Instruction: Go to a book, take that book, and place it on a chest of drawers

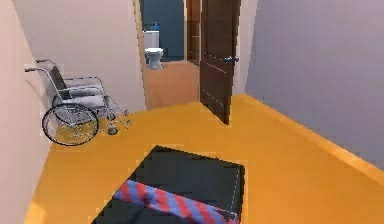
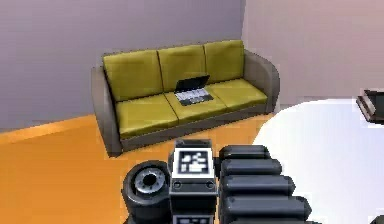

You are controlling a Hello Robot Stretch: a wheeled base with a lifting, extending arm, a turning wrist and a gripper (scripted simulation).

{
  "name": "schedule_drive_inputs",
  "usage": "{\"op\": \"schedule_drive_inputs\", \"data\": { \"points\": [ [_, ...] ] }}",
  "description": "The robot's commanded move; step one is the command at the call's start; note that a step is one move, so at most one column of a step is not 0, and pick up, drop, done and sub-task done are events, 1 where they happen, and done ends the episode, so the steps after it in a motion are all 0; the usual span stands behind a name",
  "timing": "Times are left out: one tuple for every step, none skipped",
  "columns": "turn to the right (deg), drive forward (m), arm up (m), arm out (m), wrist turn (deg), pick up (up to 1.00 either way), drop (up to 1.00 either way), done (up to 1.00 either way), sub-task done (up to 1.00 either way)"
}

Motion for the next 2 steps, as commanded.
{"op": "schedule_drive_inputs", "data": {
  "points": [
    [0.0, 0.30, 0.00, 0.00, 0.0, 0.00, 0.00, 0.00, 0.00],
    [-12.0, 0.00, 0.00, 0.00, 0.0, 0.00, 0.00, 0.00, 0.00]
  ]
}}
